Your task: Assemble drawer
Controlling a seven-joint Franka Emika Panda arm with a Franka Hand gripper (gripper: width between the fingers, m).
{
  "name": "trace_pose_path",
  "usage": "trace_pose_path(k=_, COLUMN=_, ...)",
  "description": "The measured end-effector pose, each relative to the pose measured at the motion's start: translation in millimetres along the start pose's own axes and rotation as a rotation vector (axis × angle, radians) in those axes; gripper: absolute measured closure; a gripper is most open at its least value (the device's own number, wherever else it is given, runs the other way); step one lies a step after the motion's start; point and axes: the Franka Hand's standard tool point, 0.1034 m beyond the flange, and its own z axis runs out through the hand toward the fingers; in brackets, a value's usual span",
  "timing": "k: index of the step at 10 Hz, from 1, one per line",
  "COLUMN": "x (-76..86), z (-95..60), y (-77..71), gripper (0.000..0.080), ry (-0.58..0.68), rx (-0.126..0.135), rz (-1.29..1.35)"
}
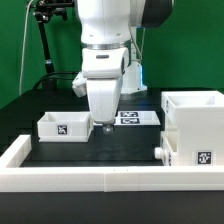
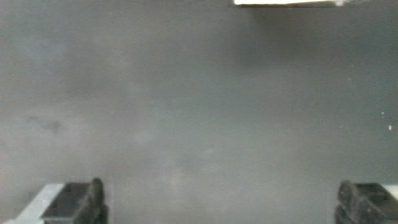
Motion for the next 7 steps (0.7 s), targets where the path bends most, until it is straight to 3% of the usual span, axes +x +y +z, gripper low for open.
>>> trace_pose_path(k=3, x=-0.2, z=0.6, y=-0.4, gripper=0.0150, ry=0.000, rx=0.001, rz=0.000)
trace_pose_path(k=4, x=-5.7, z=0.5, y=-0.1, gripper=0.0150, ry=0.004, rx=-0.017, rz=0.012)
trace_pose_path(k=5, x=-22.3, z=-0.1, y=-4.9, gripper=0.0150, ry=0.011, rx=-0.055, rz=0.063)
trace_pose_path(k=7, x=-44.9, z=-7.4, y=-25.7, gripper=0.0150, ry=0.025, rx=-0.090, rz=0.175)
